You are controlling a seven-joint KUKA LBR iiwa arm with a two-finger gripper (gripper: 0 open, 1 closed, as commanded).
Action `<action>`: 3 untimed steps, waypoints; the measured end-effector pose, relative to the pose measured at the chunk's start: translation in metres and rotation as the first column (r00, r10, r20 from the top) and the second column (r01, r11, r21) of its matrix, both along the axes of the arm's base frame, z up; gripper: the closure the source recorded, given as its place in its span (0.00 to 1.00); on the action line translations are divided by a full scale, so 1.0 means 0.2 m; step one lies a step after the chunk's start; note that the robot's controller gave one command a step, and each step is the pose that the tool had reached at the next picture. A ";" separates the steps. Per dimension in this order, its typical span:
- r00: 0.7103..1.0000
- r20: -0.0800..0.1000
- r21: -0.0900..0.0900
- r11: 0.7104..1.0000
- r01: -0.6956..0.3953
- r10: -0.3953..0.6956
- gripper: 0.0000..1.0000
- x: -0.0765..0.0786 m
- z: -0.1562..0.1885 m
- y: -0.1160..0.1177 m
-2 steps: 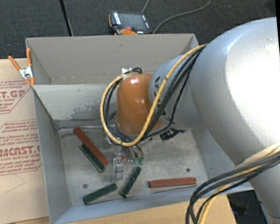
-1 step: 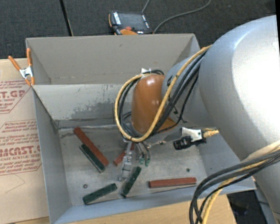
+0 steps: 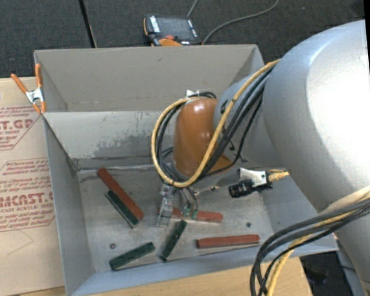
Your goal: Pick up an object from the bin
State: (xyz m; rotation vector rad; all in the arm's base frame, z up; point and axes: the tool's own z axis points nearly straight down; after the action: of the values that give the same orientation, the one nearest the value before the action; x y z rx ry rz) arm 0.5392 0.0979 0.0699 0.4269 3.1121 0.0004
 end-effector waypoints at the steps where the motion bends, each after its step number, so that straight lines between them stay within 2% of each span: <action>1: 1.000 -0.001 0.000 1.000 0.000 0.000 0.00 0.00 0.00 0.00; 2: 0.994 0.010 0.002 0.994 0.108 -0.108 0.00 -0.20 0.01 -0.11; 3: 0.990 0.008 0.002 0.990 0.139 -0.139 0.00 -0.21 0.00 -0.20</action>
Offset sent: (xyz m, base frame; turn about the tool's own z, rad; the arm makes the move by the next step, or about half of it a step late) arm 0.0000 0.0000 0.0000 0.0000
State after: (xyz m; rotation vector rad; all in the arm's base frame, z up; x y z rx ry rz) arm 0.4978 0.0570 0.0708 0.6417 3.0671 0.0039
